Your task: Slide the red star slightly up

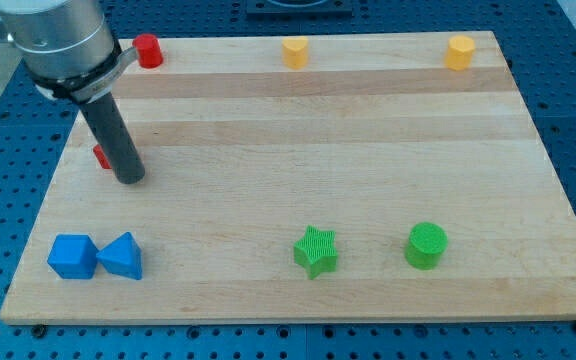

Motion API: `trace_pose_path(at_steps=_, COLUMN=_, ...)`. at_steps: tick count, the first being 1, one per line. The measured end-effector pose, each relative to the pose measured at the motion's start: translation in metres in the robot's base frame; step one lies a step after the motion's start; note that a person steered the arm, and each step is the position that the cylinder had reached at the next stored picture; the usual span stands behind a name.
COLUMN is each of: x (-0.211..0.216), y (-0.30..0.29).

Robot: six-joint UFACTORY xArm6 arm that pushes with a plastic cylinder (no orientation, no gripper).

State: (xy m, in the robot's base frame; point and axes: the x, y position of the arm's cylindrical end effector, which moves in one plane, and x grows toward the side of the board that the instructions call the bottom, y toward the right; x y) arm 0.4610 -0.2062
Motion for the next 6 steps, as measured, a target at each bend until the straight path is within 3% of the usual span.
trace_pose_path(at_steps=2, x=0.005, y=-0.053)
trace_pose_path(at_steps=4, x=0.001, y=-0.045)
trace_pose_path(at_steps=6, x=-0.030, y=-0.040)
